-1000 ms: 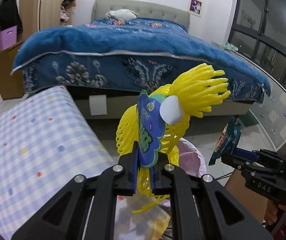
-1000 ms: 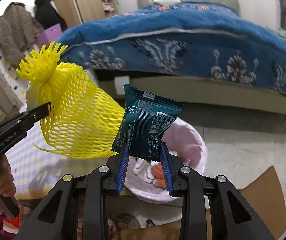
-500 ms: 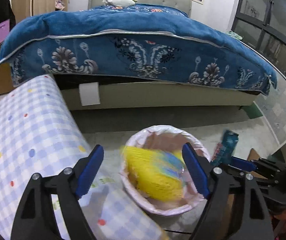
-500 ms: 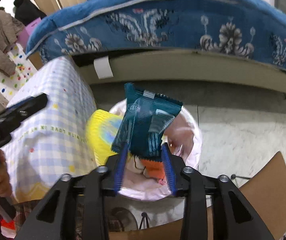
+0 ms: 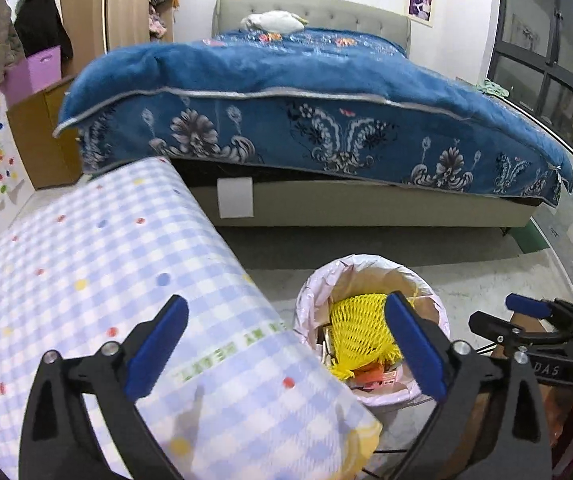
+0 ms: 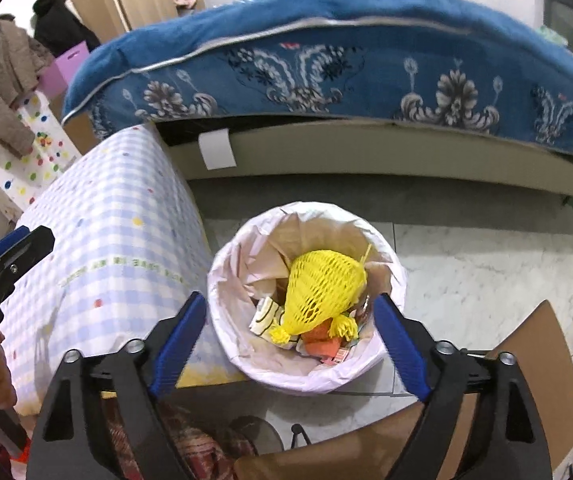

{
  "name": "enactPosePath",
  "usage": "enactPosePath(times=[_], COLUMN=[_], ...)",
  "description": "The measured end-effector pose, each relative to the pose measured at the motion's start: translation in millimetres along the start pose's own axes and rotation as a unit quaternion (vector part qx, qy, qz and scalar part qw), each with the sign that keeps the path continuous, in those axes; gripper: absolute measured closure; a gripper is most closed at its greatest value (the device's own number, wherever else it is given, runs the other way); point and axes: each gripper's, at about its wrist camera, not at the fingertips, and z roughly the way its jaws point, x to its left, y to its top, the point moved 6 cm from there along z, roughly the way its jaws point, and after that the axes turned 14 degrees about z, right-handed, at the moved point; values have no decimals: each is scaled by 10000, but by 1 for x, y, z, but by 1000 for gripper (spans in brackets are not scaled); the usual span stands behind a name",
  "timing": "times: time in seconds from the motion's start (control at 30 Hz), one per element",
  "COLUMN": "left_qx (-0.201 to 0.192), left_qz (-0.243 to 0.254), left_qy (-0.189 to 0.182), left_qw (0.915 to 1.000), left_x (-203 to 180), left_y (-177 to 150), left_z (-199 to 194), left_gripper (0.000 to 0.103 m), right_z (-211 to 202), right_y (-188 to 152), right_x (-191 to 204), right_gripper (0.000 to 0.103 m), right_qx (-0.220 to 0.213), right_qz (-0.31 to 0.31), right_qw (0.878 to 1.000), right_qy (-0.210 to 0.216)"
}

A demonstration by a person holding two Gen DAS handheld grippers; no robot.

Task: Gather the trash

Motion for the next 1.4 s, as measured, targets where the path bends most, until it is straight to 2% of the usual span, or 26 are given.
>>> enactPosePath(times=[0.17, 0.33, 0.47, 0.67, 0.87, 1.0, 1.17, 1.4], left_qx=[223, 271, 338, 406, 427, 546, 674, 746], left_qz=[157, -202, -588, -870, -1228, -1374, -1644, -1810], left_qy=[183, 490, 794, 1466, 1916, 2278, 2447, 2448], left_qw=[9995, 9982, 9945, 9845, 9728, 9624, 9532, 9496], left_x=[11, 40, 67, 105, 132, 144, 152, 153], left_y=[-19, -42, -63, -92, -116, -137, -162, -176], left_z=[-30, -71, -101, -153, -201, -231, -259, -269], left_gripper=[7, 7, 7, 7, 7, 7, 7, 7], right_z=[-29, -58, -82, -119, -153, -171, -186, -184], right_y=[-11, -22, -37, -53, -64, -74, -88, -93], right_x=[27, 68, 113, 180, 227, 244, 252, 244], right_gripper=[14, 13, 13, 12, 12, 12, 12, 12], right_qx=[-131, -283, -375, -595, -773, -789, -778, -693], right_qz=[-226, -660, -1233, -1836, -2097, -2183, -2423, -2342], right_qw=[9996, 9970, 9904, 9766, 9646, 9593, 9517, 9546], right_qy=[119, 285, 509, 952, 1401, 1610, 1717, 1704])
